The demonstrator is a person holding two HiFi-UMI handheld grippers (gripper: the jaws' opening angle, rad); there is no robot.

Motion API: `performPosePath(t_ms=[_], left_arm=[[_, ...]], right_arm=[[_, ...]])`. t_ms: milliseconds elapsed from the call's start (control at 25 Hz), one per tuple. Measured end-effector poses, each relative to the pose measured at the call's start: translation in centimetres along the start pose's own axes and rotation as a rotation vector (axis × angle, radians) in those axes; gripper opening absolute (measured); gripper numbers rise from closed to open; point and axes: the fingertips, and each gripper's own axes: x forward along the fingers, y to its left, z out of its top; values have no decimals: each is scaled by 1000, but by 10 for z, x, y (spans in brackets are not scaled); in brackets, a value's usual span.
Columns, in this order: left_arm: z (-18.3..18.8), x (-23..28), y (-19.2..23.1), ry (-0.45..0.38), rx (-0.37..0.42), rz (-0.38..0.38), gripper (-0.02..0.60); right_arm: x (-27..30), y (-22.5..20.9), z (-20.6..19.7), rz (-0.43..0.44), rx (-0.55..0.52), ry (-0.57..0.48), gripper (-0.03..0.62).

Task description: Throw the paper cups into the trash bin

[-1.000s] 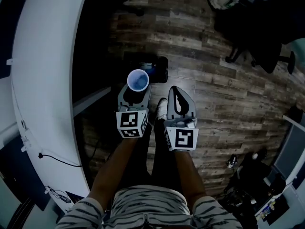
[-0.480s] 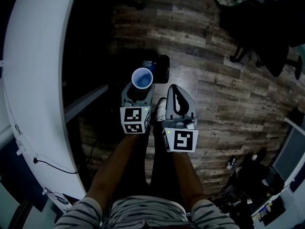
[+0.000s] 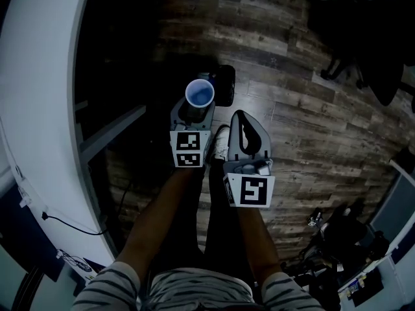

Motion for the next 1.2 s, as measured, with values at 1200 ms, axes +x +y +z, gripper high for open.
performPosePath(t_ms=[1200], left_arm=[[-111, 110, 19, 194, 48, -28, 279]], right_arm=[[22, -1, -67, 63, 13, 119, 11]])
